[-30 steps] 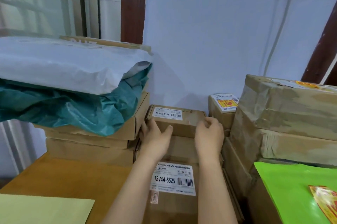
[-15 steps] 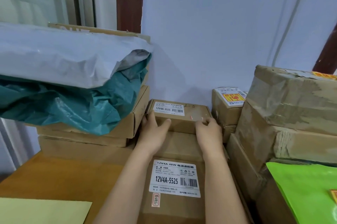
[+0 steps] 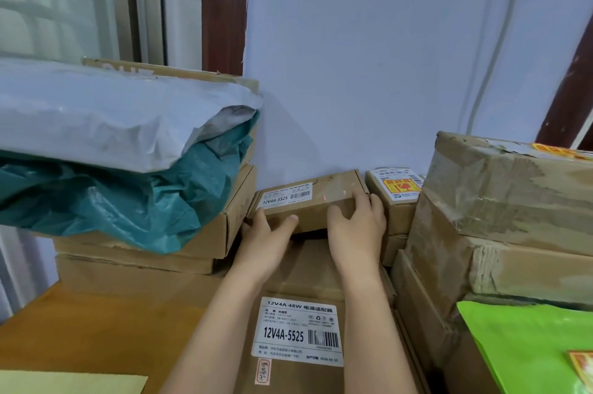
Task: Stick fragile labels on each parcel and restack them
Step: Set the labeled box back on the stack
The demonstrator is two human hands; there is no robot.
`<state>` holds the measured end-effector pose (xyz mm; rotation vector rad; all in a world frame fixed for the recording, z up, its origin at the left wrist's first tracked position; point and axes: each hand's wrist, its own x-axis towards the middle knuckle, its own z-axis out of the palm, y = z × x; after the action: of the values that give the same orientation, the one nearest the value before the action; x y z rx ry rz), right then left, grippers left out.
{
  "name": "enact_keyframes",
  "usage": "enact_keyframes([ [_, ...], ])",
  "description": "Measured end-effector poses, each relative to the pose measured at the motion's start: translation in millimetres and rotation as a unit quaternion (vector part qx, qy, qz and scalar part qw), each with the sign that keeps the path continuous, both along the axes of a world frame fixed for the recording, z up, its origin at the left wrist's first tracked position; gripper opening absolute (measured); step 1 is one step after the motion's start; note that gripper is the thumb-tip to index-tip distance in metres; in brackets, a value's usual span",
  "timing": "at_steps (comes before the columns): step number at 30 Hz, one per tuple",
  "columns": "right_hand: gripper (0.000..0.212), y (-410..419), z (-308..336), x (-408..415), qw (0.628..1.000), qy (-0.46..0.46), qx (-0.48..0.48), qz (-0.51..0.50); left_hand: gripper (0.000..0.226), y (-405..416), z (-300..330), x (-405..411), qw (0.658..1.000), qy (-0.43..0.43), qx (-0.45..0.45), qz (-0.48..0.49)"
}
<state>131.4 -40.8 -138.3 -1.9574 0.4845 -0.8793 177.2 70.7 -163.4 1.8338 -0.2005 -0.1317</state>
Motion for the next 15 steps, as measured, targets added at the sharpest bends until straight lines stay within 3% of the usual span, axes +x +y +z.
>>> enact_keyframes([
  [6, 0.055, 2.5, 7.7, -4.9, 0.996, -0.055, -0.065, 0.028, 0.097, -4.9, 3.8, -0.9, 0.997, 0.024, -0.068, -0.018],
  [15, 0.053, 1.2, 17.8, -16.5, 0.985, -0.154, -0.071, 0.012, 0.080, -16.3, 13.9, -13.0, 0.986, 0.032, -0.164, -0.020],
])
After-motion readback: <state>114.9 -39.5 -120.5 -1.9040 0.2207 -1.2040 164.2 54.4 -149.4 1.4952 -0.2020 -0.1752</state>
